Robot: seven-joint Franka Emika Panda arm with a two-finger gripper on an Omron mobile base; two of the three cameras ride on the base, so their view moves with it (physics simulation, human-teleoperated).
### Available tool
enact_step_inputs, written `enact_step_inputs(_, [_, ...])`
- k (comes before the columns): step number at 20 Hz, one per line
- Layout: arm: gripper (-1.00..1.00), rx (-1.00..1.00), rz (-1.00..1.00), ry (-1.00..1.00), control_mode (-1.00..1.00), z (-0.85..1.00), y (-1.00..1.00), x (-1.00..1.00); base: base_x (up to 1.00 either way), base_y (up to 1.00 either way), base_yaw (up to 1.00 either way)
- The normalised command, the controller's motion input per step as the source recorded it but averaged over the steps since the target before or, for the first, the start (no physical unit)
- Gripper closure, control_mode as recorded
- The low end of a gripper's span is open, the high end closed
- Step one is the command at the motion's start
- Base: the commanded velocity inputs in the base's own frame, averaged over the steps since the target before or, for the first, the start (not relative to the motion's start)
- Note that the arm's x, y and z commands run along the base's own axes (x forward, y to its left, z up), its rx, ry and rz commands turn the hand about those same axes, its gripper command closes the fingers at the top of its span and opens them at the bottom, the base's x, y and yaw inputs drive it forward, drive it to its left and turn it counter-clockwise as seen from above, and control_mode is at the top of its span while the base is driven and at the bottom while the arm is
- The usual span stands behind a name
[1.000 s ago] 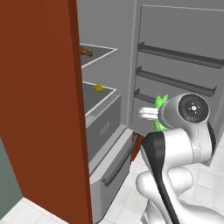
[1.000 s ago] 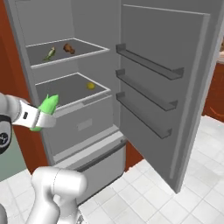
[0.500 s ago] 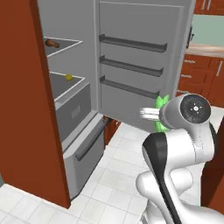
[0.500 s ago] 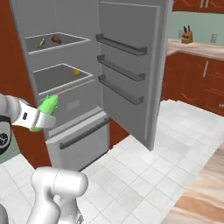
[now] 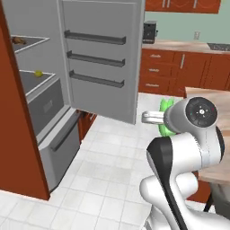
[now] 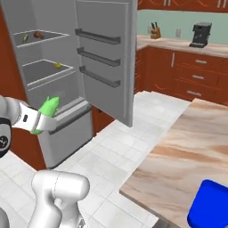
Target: Gather the lemon and corn from the fridge and place them on a tray on the dining counter. Then gather the chicken drumstick and fish from the fridge and place them on the other tray.
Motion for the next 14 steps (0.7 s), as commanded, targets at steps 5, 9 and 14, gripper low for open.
enact_step_inputs(5, [1.0, 0.0, 0.0, 0.0, 1.0, 0.0, 0.0, 0.0, -0.71, -0.22, -0.33])
enact_step_inputs(9, [1.0, 0.0, 0.0, 0.0, 1.0, 0.0, 0.0, 0.0, -0.51, -0.38, -0.3])
enact_step_inputs(14, [1.0, 0.0, 0.0, 0.0, 1.0, 0.0, 0.0, 0.0, -0.31, -0.53, -0.24])
